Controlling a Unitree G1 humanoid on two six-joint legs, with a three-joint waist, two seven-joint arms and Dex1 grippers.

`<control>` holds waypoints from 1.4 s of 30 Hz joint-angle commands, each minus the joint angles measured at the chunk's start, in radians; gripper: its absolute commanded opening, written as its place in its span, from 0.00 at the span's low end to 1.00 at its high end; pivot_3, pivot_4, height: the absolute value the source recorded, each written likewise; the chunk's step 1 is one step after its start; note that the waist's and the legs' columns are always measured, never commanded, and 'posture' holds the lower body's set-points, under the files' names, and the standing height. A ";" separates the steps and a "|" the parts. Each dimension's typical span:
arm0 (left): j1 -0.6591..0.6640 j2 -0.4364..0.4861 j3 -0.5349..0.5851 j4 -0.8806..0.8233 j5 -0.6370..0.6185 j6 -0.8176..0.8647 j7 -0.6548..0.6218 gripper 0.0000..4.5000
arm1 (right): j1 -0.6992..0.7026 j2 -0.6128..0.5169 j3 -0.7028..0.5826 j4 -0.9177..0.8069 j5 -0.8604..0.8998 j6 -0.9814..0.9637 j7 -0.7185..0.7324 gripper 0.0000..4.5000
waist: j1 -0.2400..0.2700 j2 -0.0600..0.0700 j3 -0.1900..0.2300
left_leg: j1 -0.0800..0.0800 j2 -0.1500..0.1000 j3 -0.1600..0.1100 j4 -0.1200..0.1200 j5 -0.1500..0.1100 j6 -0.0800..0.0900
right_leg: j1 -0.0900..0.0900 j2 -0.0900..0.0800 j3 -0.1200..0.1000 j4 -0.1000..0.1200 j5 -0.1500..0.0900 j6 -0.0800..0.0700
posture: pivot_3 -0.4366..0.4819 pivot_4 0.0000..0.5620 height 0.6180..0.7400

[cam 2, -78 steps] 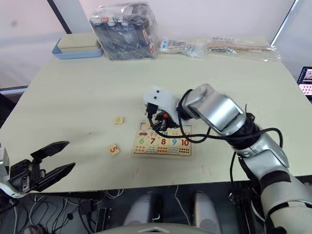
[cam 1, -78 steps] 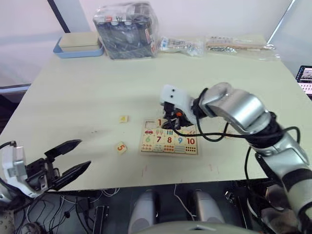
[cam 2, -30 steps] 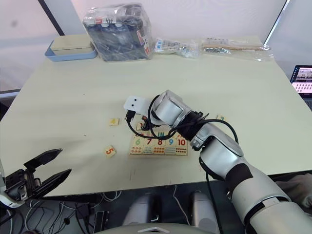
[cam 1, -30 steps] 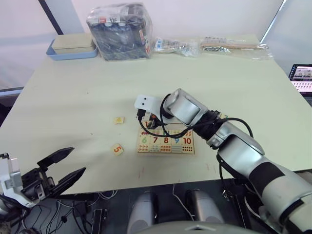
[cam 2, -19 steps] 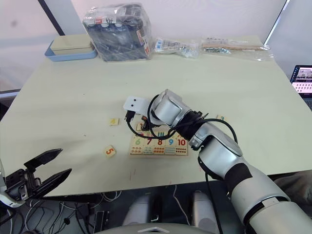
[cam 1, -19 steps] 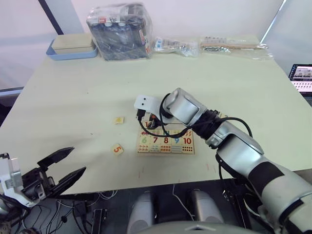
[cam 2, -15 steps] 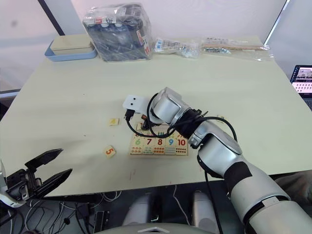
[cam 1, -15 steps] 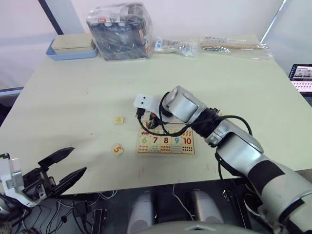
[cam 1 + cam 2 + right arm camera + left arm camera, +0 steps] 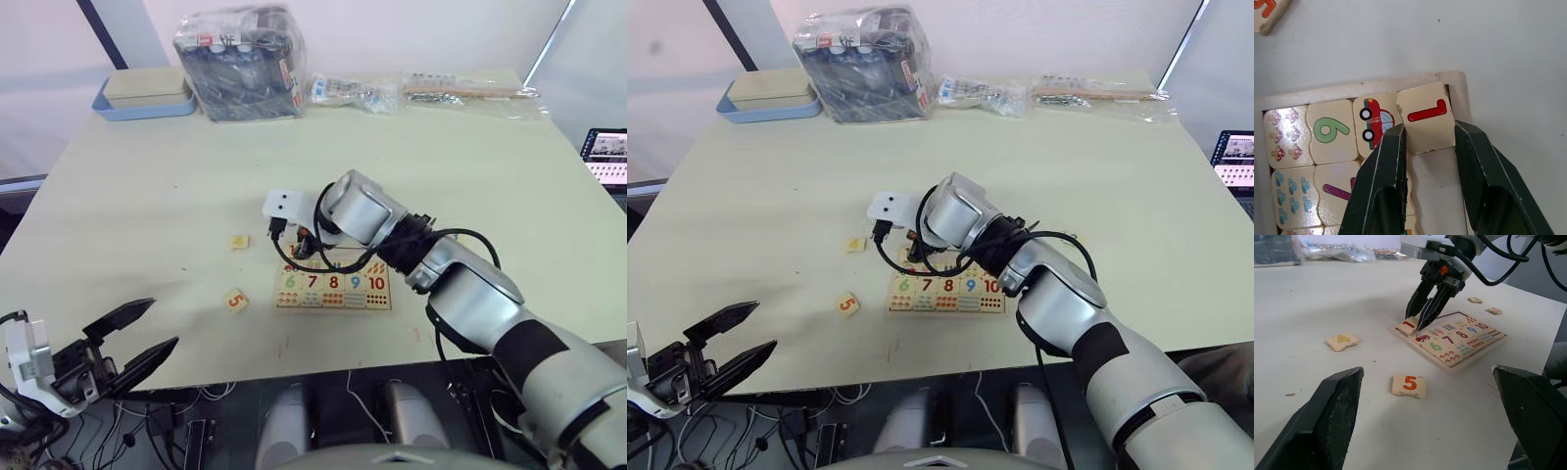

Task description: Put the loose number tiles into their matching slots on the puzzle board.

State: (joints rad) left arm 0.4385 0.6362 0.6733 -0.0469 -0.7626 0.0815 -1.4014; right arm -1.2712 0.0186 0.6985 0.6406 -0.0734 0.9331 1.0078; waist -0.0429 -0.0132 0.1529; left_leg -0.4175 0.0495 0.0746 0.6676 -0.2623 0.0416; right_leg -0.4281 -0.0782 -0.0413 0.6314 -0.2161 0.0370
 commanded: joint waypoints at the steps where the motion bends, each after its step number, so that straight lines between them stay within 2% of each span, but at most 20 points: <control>1: 0.013 -0.001 0.011 -0.021 -0.004 -0.011 0.002 1.00 | -0.022 0.007 -0.019 -0.004 -0.010 -0.008 0.006 0.19 | -0.001 0.000 0.000 | 0.000 0.000 0.000 0.000 0.000 0.000 | -0.001 0.000 0.000 0.000 0.000 0.000 | 0.48 0.27 1.00; 17: 0.015 0.000 0.006 -0.032 -0.006 -0.010 0.012 1.00 | -0.014 0.025 -0.028 0.007 -0.012 -0.002 -0.003 0.19 | -0.001 0.000 0.000 | -0.001 0.000 0.000 -0.001 0.000 0.000 | -0.002 0.000 0.000 0.000 0.000 0.000 | 0.48 0.27 1.00; 18: 0.016 0.000 0.006 -0.033 -0.006 -0.010 0.013 1.00 | -0.013 0.025 -0.028 0.007 -0.012 -0.001 -0.003 0.42 | -0.001 0.000 0.000 | -0.001 0.000 0.000 -0.001 0.000 0.000 | -0.002 0.000 0.000 0.000 0.000 0.000 | 0.48 0.27 1.00; 19: 0.016 -0.001 0.006 -0.034 -0.006 -0.010 0.014 1.00 | -0.013 0.024 -0.028 0.006 -0.012 -0.001 -0.002 0.45 | -0.001 0.000 0.000 | -0.001 0.000 0.000 -0.001 0.000 0.000 | -0.002 0.000 0.000 0.000 0.000 0.000 | 0.48 0.27 1.00; 22: 0.016 0.000 0.006 -0.036 -0.007 -0.009 0.015 1.00 | -0.011 0.025 -0.027 0.002 -0.010 0.001 0.000 0.81 | -0.001 0.000 0.000 | -0.001 0.000 0.001 -0.001 0.000 0.000 | -0.002 0.000 0.000 0.000 0.000 0.000 | 0.48 0.27 1.00; 23: 0.016 0.000 0.006 -0.037 -0.007 -0.008 0.016 1.00 | -0.010 0.025 -0.028 0.000 -0.010 0.001 -0.001 0.87 | -0.001 0.000 0.000 | -0.001 0.000 0.001 -0.001 0.000 0.000 | -0.002 0.000 0.000 0.000 0.000 0.000 | 0.48 0.27 1.00; 24: 0.016 0.000 0.005 -0.037 -0.007 -0.008 0.016 1.00 | -0.010 0.024 -0.028 -0.002 -0.009 0.000 -0.001 0.98 | -0.001 0.000 0.000 | -0.001 0.000 0.000 -0.001 0.000 0.000 | -0.002 0.000 0.000 0.000 0.000 0.000 | 0.48 0.27 1.00; 28: 0.016 0.000 0.006 -0.040 -0.008 -0.007 0.018 1.00 | 0.005 -0.003 -0.066 -0.068 0.015 -0.014 0.006 0.99 | 0.000 0.000 0.000 | -0.001 0.000 0.000 -0.001 0.000 0.000 | -0.002 0.001 0.000 0.000 0.000 0.000 | 0.48 0.27 1.00; 32: 0.017 0.000 0.008 -0.043 -0.010 -0.006 0.021 1.00 | 0.096 -0.076 -0.140 -0.250 0.074 -0.063 0.030 0.99 | 0.003 -0.001 0.000 | -0.001 -0.001 0.000 -0.001 0.001 0.001 | -0.002 0.003 -0.001 0.000 0.000 0.000 | 0.48 0.27 1.00; 35: 0.013 0.002 0.006 -0.041 -0.011 -0.006 0.023 1.00 | 0.222 -0.100 -0.247 -0.322 0.117 -0.260 -0.019 0.99 | 0.001 -0.002 -0.001 | -0.002 -0.001 0.000 -0.001 0.002 0.004 | -0.001 0.003 -0.001 0.000 0.000 0.000 | 0.48 0.27 1.00; 41: -0.005 0.011 -0.001 -0.029 -0.008 -0.005 0.021 1.00 | 0.250 -0.094 -0.298 -0.234 0.133 -0.374 -0.037 0.99 | -0.001 -0.002 -0.001 | -0.001 0.000 0.001 -0.001 0.003 0.004 | -0.002 0.005 0.000 0.001 0.000 0.000 | 0.48 0.27 1.00; 42: -0.010 0.013 -0.002 -0.026 -0.008 -0.005 0.021 1.00 | 0.244 -0.085 -0.310 -0.200 0.131 -0.391 -0.052 0.94 | 0.000 -0.001 -0.001 | -0.001 0.000 0.001 -0.001 0.003 0.004 | -0.002 0.006 0.000 0.002 0.000 0.000 | 0.48 0.27 1.00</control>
State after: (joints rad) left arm 0.4282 0.6376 0.6600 -0.0636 -0.7634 0.0817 -1.3785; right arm -0.9998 -0.0843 0.4213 0.4181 0.0457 0.5871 0.9757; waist -0.0434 -0.0147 0.1523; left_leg -0.4183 0.0498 0.0752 0.6669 -0.2593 0.0453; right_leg -0.4298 -0.0721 -0.0413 0.6334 -0.2161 0.0371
